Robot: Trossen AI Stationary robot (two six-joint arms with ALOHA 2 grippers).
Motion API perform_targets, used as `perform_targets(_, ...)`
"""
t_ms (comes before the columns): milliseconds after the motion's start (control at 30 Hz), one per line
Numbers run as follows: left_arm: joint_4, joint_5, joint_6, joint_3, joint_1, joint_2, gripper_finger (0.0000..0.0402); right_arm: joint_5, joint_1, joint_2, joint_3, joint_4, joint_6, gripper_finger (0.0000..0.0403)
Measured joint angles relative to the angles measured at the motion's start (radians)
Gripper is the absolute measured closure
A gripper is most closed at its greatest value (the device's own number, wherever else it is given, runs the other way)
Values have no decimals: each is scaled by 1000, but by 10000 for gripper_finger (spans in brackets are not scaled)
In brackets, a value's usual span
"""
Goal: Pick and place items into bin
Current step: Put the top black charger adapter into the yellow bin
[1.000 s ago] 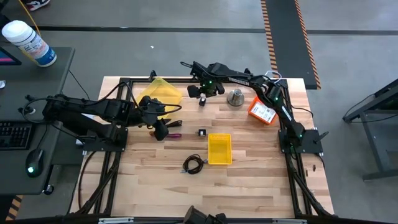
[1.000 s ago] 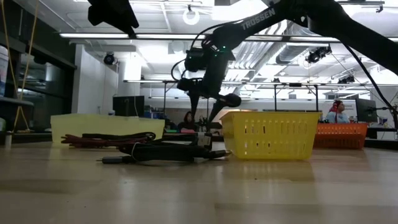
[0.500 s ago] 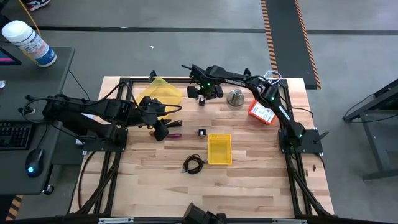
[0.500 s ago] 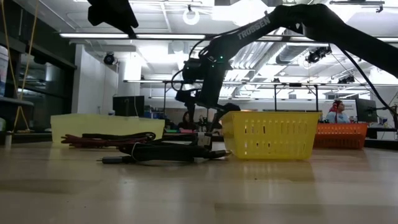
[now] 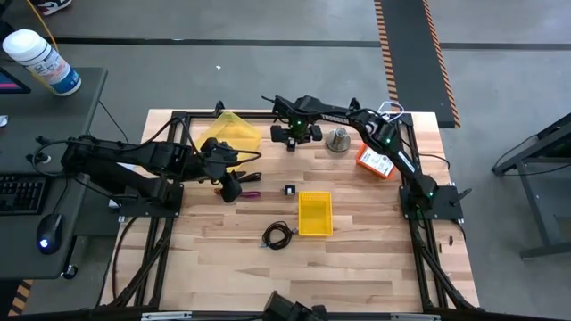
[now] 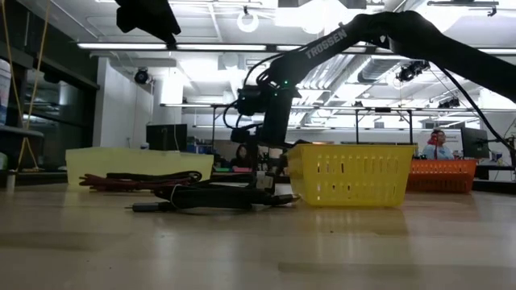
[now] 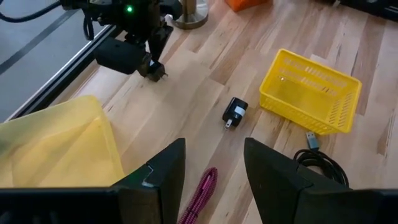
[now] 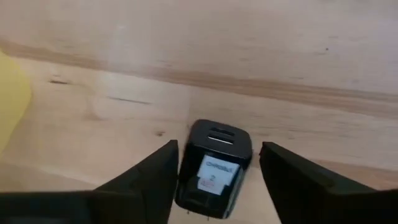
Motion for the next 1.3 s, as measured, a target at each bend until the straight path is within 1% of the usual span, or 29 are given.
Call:
perform_targets(200, 1, -1, 2, 0, 0, 0, 250, 3, 1, 0, 0, 4, -26, 264)
perform_targets(233, 1, -3, 2, 0, 0, 0, 250, 3, 1, 0, 0, 3, -28, 268)
perform_targets(367, 1, -8, 2, 0, 0, 0, 250, -2, 1, 0, 0, 1, -51, 268)
perform_targets(600, 1, -20, 2, 0, 0, 0, 250, -53, 4, -9, 1, -40, -98, 268)
perform_targets(733, 1, -26, 2, 0, 0, 0, 250, -57, 12, -17, 50, -140, -172, 268)
perform_targets(867, 1, -27, 2, 0, 0, 0, 250, -52, 36, -19, 161, -281, -283, 268)
perform_targets(967, 1, -27, 2, 0, 0, 0, 250, -17, 77, -20, 264, -423, -383, 268)
perform_targets(1000, 1, -27, 2, 0, 0, 0, 250, 5, 94, -28, 273, -457, -414, 268)
perform_targets(1133, -3, -27, 2, 0, 0, 0, 250, 38, 152, -120, 160, -502, -455, 268)
perform_targets(1200, -4, -27, 2, 0, 0, 0, 250, 71, 181, -163, 111, -499, -464, 268)
perform_targets(1300, -4, -27, 2, 0, 0, 0, 250, 78, 218, -239, 43, -490, -455, 268)
